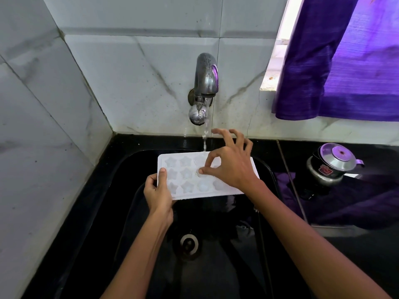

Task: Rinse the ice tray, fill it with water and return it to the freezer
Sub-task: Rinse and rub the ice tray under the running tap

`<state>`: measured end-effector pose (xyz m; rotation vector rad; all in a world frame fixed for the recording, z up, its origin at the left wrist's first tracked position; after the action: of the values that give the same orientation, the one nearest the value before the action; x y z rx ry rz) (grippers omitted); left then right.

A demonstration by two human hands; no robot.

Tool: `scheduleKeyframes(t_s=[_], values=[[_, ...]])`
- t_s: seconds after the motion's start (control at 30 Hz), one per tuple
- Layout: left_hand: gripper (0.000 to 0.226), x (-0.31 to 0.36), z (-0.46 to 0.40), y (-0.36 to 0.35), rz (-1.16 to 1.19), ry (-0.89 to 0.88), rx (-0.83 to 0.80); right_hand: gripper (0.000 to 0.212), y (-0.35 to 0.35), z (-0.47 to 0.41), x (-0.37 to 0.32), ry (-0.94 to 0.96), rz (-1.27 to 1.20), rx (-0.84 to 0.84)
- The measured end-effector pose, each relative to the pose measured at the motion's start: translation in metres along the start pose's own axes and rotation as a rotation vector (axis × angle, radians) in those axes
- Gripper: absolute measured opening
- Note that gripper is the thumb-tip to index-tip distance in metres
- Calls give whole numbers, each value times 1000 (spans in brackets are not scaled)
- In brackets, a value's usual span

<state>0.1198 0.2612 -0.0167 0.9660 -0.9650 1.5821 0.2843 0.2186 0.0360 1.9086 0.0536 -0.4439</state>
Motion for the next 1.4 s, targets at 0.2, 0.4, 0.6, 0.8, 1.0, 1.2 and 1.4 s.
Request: scheduleKeyframes(t_s=[0.2,0.4,0.6,0.8,1.0,1.2,1.4], values=[[18,1,-9,-6,9,4,42,35,-9,11,-3,24,95,-306],[20,-1,-5,-11,10,19,23,33,-3,4,-1,35,121,-176],[19,0,-7,-14,11,33,-3,32,1,3,1,65,121,-329],[21,2,-8,-14,7,34,0,32,4,-2,1,35,67,-187],[21,6,-9,-17,25,35,3,34,3,-2,1,47,93,-265],[24,5,-10,-17,1,34,-4,31,8,-6,0,26,43,-125],[21,7,-11,-19,27,50,-7,29,8,-6,0,33,58,-269]])
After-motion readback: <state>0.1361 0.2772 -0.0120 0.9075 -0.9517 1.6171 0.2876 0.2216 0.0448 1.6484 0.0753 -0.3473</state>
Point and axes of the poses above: each hand's wrist, its own z-axis away from the middle knuckle, its own y-axis out of the back of the hand, x = y × z, the point moved 1 cm from there along -z, towards the middle knuckle, and after that the axes turned 5 degrees about x, right-handed, at the moved point
